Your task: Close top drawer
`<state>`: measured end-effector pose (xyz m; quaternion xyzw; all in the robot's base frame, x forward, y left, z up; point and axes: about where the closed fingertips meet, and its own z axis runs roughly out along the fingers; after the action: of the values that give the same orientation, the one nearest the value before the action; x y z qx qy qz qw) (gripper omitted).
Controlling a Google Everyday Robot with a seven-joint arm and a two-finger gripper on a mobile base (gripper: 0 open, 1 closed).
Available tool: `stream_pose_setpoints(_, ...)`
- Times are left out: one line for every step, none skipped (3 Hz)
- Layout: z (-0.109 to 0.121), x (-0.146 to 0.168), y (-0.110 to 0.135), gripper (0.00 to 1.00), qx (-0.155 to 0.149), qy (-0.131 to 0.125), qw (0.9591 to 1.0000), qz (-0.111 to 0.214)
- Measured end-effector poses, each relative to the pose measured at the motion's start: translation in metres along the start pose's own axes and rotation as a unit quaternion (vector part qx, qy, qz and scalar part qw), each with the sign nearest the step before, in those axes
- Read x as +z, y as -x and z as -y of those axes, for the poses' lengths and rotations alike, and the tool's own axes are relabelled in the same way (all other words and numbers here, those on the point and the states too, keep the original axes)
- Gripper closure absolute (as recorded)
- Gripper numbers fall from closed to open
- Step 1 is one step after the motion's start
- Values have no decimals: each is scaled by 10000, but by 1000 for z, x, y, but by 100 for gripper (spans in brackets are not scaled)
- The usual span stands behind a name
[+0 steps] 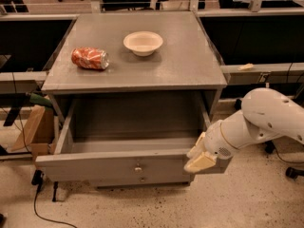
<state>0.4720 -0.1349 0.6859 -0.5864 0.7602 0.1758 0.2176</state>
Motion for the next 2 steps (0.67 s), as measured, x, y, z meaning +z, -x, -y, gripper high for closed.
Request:
stream_pose_setpoints(0, 1, -3, 0, 31, -18, 10000, -18)
stream_pose_setpoints(-2, 1, -3, 0, 32, -18, 10000, -18)
